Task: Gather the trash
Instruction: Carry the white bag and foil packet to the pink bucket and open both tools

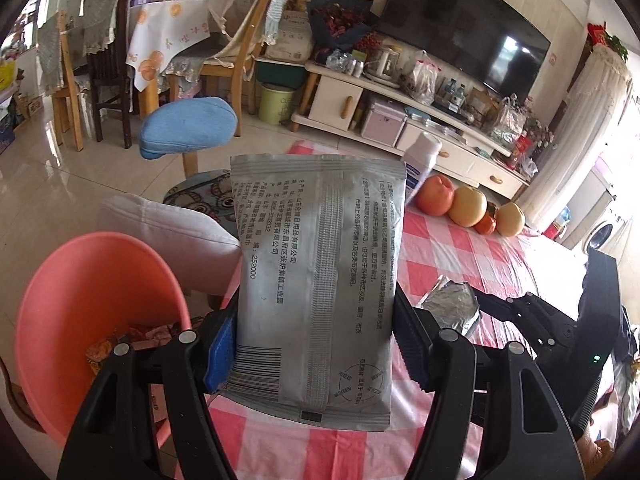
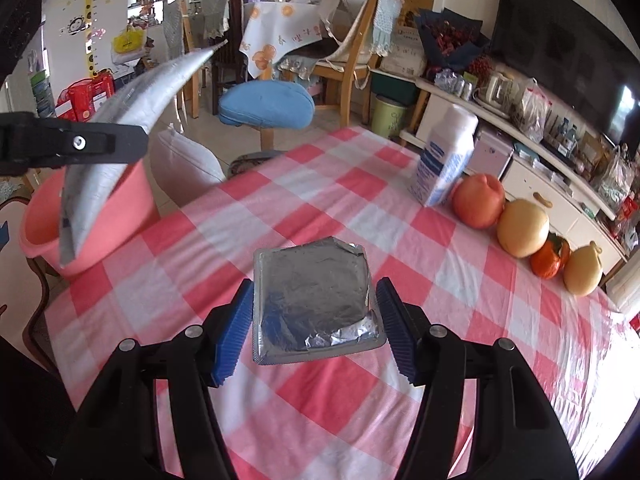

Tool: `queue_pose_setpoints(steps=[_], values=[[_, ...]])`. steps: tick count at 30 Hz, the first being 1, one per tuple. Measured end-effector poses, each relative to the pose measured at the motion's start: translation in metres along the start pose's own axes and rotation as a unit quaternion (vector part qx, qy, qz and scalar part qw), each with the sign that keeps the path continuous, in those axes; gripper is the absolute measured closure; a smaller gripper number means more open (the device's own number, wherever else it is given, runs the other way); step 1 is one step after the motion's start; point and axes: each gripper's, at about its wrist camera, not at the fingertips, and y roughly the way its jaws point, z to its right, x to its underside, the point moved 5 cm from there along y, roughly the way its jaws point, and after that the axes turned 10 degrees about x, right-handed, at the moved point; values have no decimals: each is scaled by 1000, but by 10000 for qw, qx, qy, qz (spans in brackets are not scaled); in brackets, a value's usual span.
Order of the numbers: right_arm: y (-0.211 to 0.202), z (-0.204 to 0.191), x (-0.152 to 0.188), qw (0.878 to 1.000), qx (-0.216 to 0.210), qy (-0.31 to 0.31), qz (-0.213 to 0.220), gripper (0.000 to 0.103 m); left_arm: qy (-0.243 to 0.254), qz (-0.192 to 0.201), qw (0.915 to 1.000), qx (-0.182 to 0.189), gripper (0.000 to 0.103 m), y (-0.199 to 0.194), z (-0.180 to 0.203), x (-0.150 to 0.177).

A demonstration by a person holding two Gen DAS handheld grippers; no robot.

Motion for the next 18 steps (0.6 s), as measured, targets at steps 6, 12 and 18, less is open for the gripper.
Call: queue_pose_setpoints(steps=[6,12,18], values=[[-16,-25,-22,9997,-92,-144,190,40,-148,209,9995,-209,35,-18,-23,-1],[-28,-57,-46,9984,-212,-365,365,40,-328,455,9971,-515,35,-39,-54,0],[-35,-95,-65,9961,-365,-639,485,40,-500,644,9929,-864,35,-59,-84,2]])
